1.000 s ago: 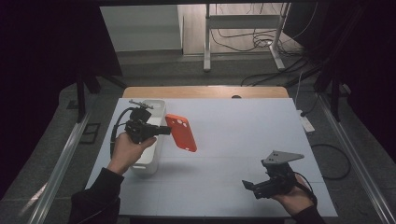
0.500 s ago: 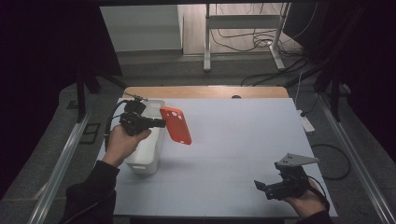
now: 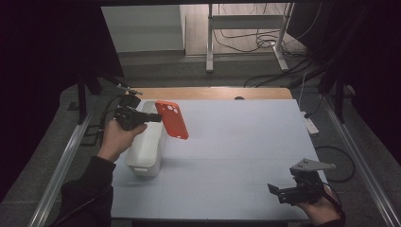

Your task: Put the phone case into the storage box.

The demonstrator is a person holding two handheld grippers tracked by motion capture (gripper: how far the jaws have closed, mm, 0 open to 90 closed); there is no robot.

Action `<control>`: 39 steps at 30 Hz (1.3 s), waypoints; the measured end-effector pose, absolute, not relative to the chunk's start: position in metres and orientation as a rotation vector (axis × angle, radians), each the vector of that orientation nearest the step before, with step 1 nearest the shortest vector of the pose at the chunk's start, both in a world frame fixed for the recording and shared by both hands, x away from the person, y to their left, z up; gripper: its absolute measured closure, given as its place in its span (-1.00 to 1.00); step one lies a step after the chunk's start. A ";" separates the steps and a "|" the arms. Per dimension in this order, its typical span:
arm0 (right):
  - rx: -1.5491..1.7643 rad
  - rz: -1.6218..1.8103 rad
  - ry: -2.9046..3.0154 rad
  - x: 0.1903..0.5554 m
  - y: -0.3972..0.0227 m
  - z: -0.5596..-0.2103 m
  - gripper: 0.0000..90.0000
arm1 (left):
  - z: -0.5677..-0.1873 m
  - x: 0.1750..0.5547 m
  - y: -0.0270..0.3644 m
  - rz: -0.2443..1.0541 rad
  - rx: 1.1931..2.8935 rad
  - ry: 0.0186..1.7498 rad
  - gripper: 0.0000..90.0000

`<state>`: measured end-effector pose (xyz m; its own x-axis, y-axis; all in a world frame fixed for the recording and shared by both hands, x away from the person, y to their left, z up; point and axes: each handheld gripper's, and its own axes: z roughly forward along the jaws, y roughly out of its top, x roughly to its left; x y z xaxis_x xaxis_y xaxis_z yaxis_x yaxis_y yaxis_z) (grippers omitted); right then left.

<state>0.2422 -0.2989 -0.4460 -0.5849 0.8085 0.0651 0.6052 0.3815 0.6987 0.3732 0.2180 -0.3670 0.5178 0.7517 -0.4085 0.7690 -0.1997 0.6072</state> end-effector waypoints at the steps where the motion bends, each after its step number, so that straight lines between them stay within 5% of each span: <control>1: 1.251 1.007 2.353 0.242 -0.300 -0.446 -1.00 | -0.366 0.374 0.220 -0.023 1.958 1.248 0.98; 39: 1.323 0.992 2.284 0.232 -0.319 -0.447 -1.00 | -0.355 0.406 0.264 0.091 1.929 1.411 0.98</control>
<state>0.2318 -0.3186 -0.4472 -0.5199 0.8517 0.0653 0.6291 0.3301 0.7037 0.4061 0.2635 -0.3547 0.3951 0.8499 -0.3486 0.7978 -0.1294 0.5888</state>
